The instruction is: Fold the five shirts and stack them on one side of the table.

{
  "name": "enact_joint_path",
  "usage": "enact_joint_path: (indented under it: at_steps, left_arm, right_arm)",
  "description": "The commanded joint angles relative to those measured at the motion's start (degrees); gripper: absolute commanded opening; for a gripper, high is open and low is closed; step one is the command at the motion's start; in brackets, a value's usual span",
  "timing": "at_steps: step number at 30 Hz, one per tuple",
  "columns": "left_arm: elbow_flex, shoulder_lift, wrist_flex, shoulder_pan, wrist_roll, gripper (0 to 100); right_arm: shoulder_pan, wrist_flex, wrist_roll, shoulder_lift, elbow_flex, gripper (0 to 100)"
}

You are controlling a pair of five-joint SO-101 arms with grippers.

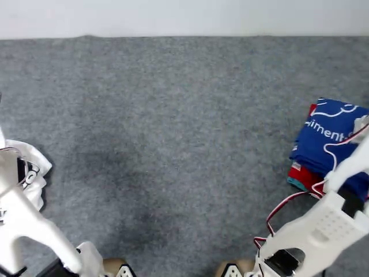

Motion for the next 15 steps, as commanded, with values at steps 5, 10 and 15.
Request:
enact_joint_path:
  at_steps: [5,10,15]
  left_arm:
    - [-0.2,-0.1,-1.2,0.4,-0.4,0]
    - [-0.2,-0.1,-1.2,0.4,-0.4,0]
    - [-0.2,-0.1,-1.2,0.4,-0.4,0]
  right_arm:
    - [-3.5,8.9,-3.0,-10.9,-4.8,26.1]
    - [-7.0,15.1,-2.8,-11.7,-4.7,1.8]
    - [-8.1,18.5,-1.8,-8.0,-2.8,3.2]
